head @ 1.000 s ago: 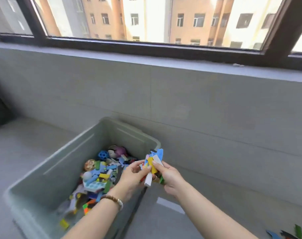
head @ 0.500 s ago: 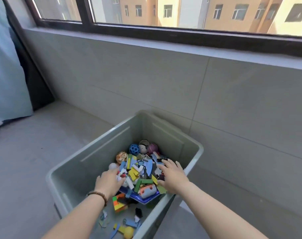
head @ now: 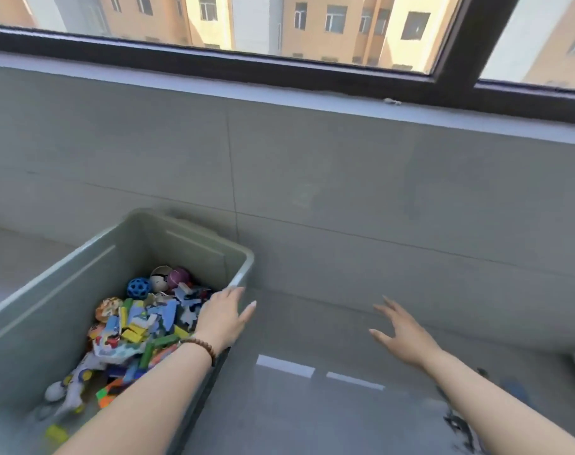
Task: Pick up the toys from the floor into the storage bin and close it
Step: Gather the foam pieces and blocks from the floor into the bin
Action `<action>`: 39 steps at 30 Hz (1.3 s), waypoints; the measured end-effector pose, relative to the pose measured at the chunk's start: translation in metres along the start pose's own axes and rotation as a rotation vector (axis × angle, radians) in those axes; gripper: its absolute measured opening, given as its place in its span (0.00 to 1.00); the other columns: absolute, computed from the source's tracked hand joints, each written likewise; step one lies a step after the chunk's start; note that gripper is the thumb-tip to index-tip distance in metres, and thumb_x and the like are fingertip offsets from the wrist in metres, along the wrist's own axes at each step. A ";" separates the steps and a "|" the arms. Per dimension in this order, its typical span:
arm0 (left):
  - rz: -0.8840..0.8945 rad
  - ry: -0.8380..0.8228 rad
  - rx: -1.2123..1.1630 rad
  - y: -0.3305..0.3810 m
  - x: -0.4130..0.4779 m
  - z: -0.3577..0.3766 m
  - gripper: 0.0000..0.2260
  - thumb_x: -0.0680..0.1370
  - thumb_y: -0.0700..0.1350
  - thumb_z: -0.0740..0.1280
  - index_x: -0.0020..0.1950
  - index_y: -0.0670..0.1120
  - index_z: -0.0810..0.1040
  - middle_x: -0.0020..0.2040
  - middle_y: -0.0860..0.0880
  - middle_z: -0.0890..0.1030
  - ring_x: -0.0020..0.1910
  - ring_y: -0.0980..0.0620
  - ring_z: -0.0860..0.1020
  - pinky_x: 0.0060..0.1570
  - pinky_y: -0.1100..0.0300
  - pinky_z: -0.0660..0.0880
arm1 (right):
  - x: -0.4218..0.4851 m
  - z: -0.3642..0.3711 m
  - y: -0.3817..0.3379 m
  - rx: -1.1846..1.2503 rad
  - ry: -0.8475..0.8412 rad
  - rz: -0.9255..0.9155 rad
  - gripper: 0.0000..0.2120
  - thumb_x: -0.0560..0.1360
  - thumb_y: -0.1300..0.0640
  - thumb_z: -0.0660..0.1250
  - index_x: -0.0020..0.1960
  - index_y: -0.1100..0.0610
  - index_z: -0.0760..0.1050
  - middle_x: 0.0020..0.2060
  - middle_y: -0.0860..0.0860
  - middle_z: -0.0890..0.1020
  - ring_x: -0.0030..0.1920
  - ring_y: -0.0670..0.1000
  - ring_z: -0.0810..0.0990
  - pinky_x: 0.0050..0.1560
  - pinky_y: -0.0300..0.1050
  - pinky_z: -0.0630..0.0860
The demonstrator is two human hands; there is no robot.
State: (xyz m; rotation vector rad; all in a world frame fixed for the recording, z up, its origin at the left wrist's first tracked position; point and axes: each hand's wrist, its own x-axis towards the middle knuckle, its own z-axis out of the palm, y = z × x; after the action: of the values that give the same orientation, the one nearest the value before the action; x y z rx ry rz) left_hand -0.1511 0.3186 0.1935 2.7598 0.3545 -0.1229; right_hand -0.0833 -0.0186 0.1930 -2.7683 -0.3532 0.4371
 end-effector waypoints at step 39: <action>0.255 -0.483 -0.397 0.308 -0.021 0.415 0.16 0.80 0.52 0.60 0.66 0.49 0.72 0.64 0.51 0.73 0.63 0.53 0.70 0.63 0.58 0.68 | -0.080 0.217 0.353 0.525 0.236 0.379 0.10 0.70 0.61 0.72 0.52 0.57 0.80 0.51 0.46 0.72 0.52 0.46 0.75 0.56 0.37 0.73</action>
State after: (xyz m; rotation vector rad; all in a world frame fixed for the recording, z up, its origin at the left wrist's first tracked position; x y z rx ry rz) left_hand -0.1083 -0.1126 -0.0879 2.2627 -0.0942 -0.5724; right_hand -0.1627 -0.3084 -0.1041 -2.3226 0.3083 0.2368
